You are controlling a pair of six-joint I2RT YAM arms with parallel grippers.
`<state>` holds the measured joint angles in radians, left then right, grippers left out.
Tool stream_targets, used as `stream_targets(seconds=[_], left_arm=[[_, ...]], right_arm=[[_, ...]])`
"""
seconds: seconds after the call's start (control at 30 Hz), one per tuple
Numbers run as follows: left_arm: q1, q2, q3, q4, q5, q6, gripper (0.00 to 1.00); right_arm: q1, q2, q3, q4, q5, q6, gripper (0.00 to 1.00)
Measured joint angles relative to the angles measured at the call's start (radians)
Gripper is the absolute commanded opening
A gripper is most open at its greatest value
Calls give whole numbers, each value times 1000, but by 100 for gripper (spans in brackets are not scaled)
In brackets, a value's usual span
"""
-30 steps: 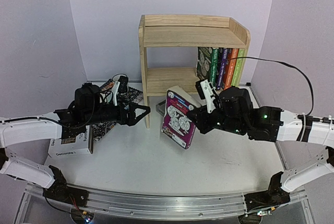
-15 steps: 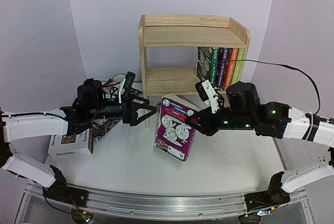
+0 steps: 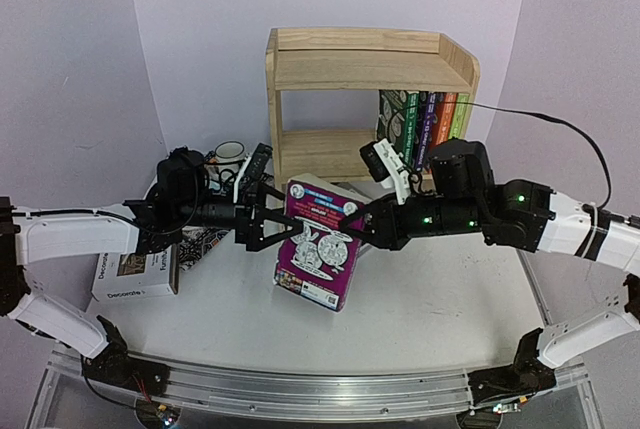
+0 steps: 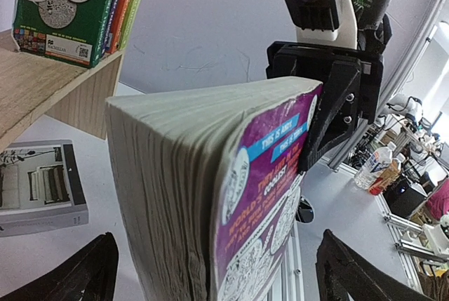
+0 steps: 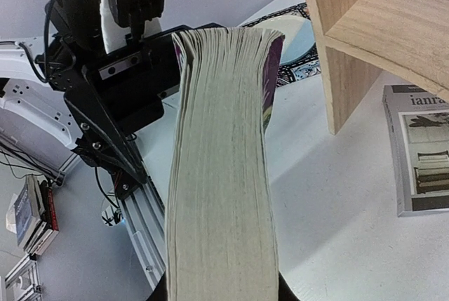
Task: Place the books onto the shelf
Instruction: Pass from the right arm to the left
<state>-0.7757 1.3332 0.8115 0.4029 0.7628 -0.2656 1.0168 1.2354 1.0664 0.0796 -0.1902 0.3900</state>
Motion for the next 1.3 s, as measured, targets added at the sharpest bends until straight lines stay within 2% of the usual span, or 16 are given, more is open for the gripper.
stream_targets(seconds=[0.2,0.33,0.4,0.5,0.6,0.63,0.7,0.77,0.83,0.97,1.03,1.3], left_arm=[[0,34,26,7,89,5,96],[3,54,37,12,165,4,84],[4,56,37,15,189,6,70],[5,56,38,18,210,7,41],[5,55,38,24,224,10,7],[5,53,38,22,231,8,1],[5,50,38,20,237,7,0],[5,47,38,21,237,7,0],[5,43,38,20,236,8,0],[4,38,38,14,212,6,0],[4,33,38,12,192,4,0],[16,-47,38,6,87,-15,0]], right_arm=[[0,12,10,4,-42,2,0],[1,23,14,11,-64,0,0],[1,27,14,18,-75,-4,0],[3,31,14,30,-86,-10,0],[7,37,14,41,-91,-19,0],[7,39,14,41,-87,-25,1],[4,41,14,41,-88,-35,16],[3,42,14,46,-86,-42,41],[3,42,14,52,-81,-44,61],[3,42,14,90,-66,-48,95],[3,42,14,100,-56,-47,98],[3,42,13,118,3,0,98]])
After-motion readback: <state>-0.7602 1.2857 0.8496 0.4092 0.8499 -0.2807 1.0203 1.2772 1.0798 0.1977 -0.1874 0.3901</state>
